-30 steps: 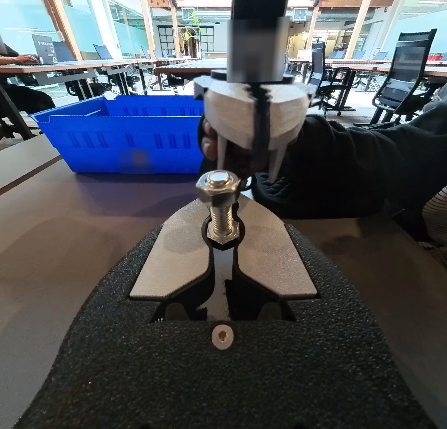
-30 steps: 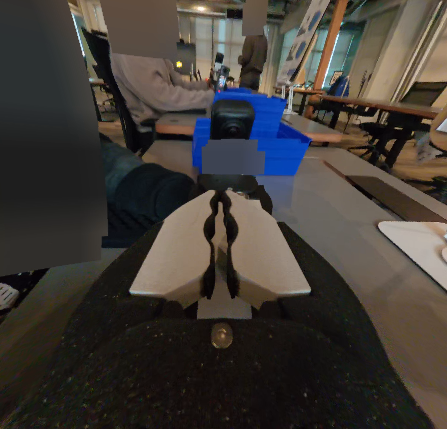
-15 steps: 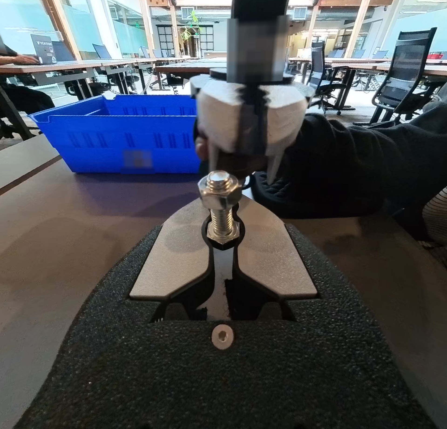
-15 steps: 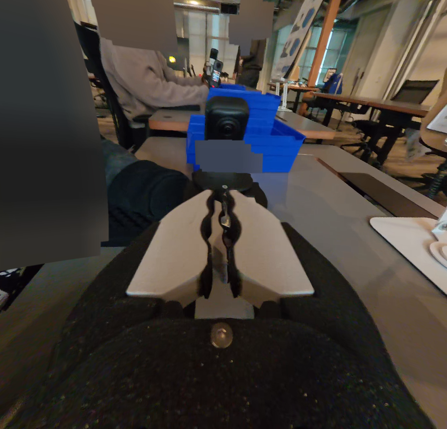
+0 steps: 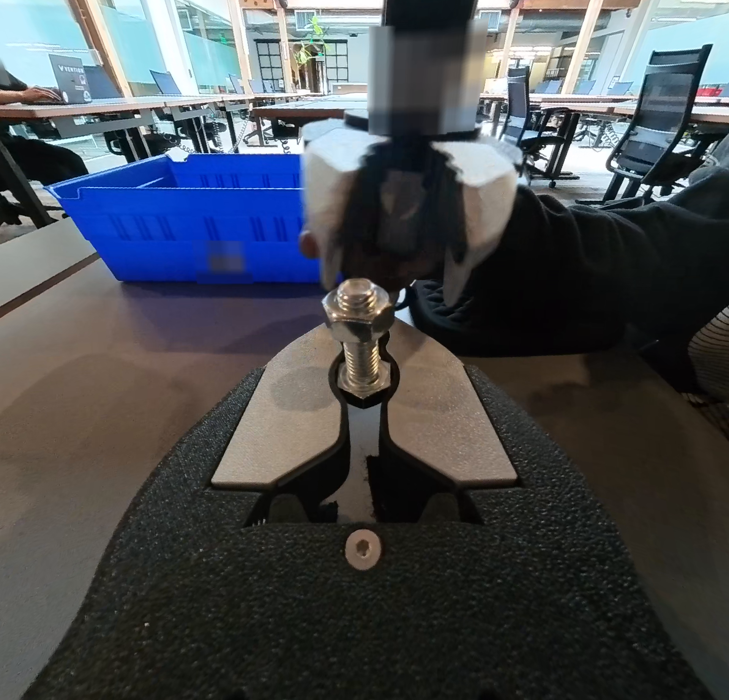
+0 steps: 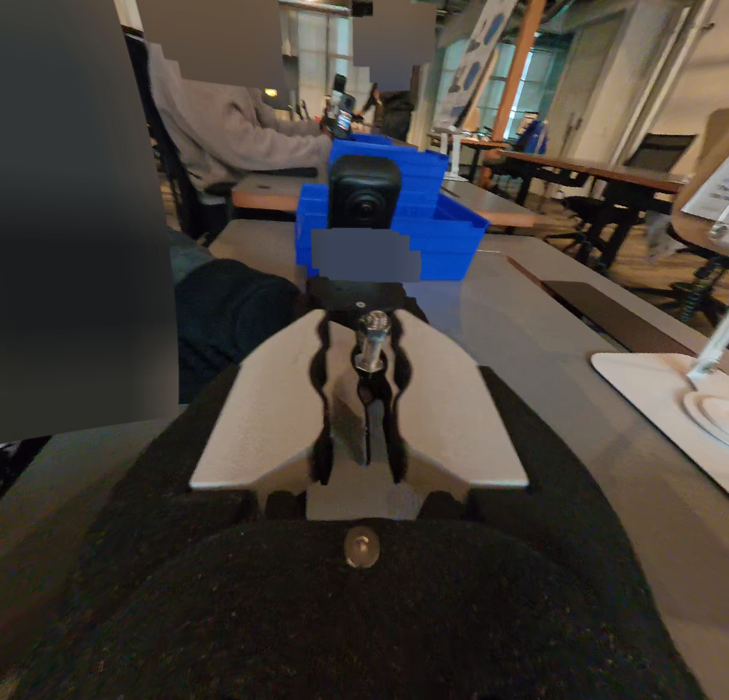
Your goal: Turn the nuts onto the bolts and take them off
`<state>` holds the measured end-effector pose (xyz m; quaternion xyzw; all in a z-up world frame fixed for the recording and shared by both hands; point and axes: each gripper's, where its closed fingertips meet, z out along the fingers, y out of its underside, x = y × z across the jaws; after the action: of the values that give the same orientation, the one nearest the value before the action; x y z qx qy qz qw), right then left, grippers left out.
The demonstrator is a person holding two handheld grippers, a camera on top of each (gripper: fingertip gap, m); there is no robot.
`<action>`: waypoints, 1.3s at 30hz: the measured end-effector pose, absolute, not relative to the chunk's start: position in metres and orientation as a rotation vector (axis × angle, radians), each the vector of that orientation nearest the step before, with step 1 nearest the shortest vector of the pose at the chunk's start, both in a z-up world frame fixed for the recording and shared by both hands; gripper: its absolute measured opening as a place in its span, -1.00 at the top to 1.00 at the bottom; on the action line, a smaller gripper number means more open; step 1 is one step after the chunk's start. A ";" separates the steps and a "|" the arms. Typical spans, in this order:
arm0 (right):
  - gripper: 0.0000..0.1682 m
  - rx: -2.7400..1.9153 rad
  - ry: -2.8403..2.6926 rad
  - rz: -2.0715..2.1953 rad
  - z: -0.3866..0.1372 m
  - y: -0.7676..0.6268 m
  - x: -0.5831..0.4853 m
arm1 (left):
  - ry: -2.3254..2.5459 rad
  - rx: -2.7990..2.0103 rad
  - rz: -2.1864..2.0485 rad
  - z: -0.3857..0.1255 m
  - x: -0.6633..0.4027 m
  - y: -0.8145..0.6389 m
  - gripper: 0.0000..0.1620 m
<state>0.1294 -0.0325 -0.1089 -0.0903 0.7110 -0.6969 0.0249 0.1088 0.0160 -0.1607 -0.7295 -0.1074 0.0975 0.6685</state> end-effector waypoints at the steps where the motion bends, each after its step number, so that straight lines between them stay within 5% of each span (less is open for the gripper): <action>1: 0.48 -0.262 2.238 -2.150 -0.113 -0.036 0.126 | -0.242 -1.645 0.219 -0.161 0.109 0.016 0.86; 5: 0.34 -0.278 2.296 -2.072 -0.122 -0.043 0.130 | -0.240 -1.646 0.217 -0.161 0.109 0.016 0.87; 9: 1.00 -0.330 2.258 -2.043 -0.119 -0.031 0.136 | -0.243 -1.640 0.216 -0.160 0.109 0.015 0.87; 11: 1.00 -0.311 2.184 -2.087 -0.111 -0.028 0.137 | -0.244 -1.642 0.215 -0.160 0.109 0.015 0.86; 12: 0.96 -0.289 2.196 -2.103 -0.110 -0.030 0.134 | -0.241 -1.644 0.216 -0.161 0.109 0.016 0.87; 15: 0.39 -0.232 2.282 -2.108 -0.118 -0.040 0.124 | -0.239 -1.647 0.215 -0.161 0.109 0.016 0.86; 18: 0.30 -0.256 2.305 -2.049 -0.123 -0.045 0.130 | -0.239 -1.647 0.214 -0.161 0.109 0.016 0.87; 21: 0.56 -0.287 2.315 -2.020 -0.124 -0.040 0.133 | -0.239 -1.644 0.216 -0.160 0.109 0.016 0.87; 23: 0.99 -0.294 2.298 -2.025 -0.122 -0.032 0.132 | -0.238 -1.647 0.218 -0.161 0.109 0.016 0.87; 25: 1.00 -0.285 2.215 -2.074 -0.113 -0.029 0.134 | -0.243 -1.646 0.212 -0.161 0.109 0.016 0.87; 26: 0.99 -0.267 2.216 -2.089 -0.112 -0.030 0.131 | -0.242 -1.645 0.213 -0.161 0.109 0.016 0.87; 29: 0.41 -0.224 2.286 -2.095 -0.118 -0.040 0.124 | -0.239 -1.649 0.212 -0.161 0.109 0.016 0.85; 32: 0.31 -0.244 2.333 -2.030 -0.126 -0.046 0.128 | -0.241 -1.646 0.210 -0.161 0.109 0.016 0.87; 36: 0.75 -0.265 2.348 -2.008 -0.126 -0.037 0.129 | -0.231 -1.649 0.215 -0.161 0.110 0.016 0.85; 37: 1.00 -0.287 2.319 -2.012 -0.124 -0.032 0.131 | -0.237 -1.649 0.215 -0.161 0.109 0.016 0.86; 39: 1.00 -0.280 2.208 -2.068 -0.112 -0.029 0.134 | -0.246 -1.642 0.205 -0.160 0.108 0.015 0.87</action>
<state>0.1345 -0.0294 -0.1125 -0.0920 0.7258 -0.6798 0.0519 0.1083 0.0153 -0.1602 -0.7284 -0.1093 0.0908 0.6703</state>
